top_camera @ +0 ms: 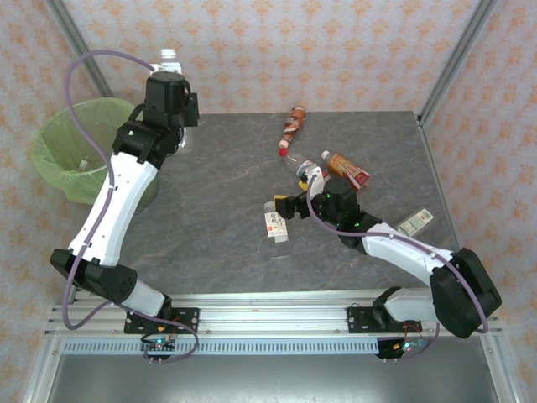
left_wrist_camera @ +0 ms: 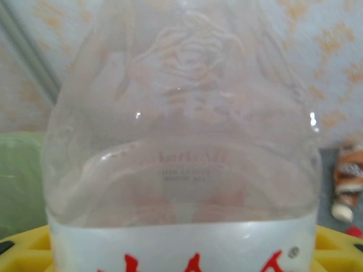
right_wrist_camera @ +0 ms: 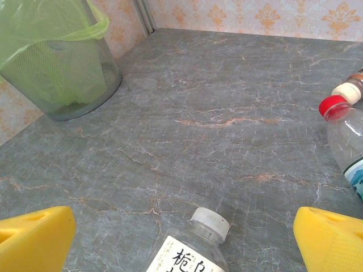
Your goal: Put the plastic bottles in the bin
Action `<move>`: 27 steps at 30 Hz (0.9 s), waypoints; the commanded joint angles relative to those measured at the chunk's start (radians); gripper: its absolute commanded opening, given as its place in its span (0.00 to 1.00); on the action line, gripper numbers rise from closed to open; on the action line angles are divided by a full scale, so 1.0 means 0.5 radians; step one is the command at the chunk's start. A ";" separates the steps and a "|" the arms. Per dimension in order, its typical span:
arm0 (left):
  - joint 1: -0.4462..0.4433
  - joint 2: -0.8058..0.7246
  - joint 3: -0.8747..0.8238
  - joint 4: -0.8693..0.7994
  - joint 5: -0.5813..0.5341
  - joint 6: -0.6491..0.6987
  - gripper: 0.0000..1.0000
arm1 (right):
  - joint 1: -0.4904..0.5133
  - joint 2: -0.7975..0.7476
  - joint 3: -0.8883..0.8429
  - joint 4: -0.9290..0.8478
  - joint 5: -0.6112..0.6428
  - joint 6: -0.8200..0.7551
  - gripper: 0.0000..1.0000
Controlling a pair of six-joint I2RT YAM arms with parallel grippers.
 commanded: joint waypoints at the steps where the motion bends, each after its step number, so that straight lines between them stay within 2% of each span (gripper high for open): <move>1: 0.046 0.026 0.101 0.036 -0.393 0.069 0.60 | 0.014 -0.067 -0.036 0.089 0.051 0.001 0.99; 5: 0.122 0.029 0.078 0.203 -0.657 0.137 0.60 | 0.014 -0.096 -0.063 0.095 0.080 -0.001 0.99; 8: 0.228 0.041 0.077 0.233 -0.694 0.110 0.60 | 0.012 -0.130 -0.089 0.094 0.115 -0.010 0.99; 12: 0.417 0.011 0.022 0.291 -0.635 0.015 0.60 | 0.013 -0.133 -0.121 0.085 0.141 -0.026 0.99; 19: 0.767 0.024 -0.048 0.334 -0.327 -0.180 0.60 | 0.013 -0.233 -0.155 0.077 0.174 -0.024 0.99; 24: 0.884 0.092 -0.084 0.380 -0.289 -0.209 0.61 | 0.014 -0.249 -0.165 0.077 0.180 -0.018 0.99; 27: 0.987 0.183 -0.032 0.327 -0.170 -0.288 0.62 | 0.012 -0.261 -0.167 0.074 0.184 -0.032 0.99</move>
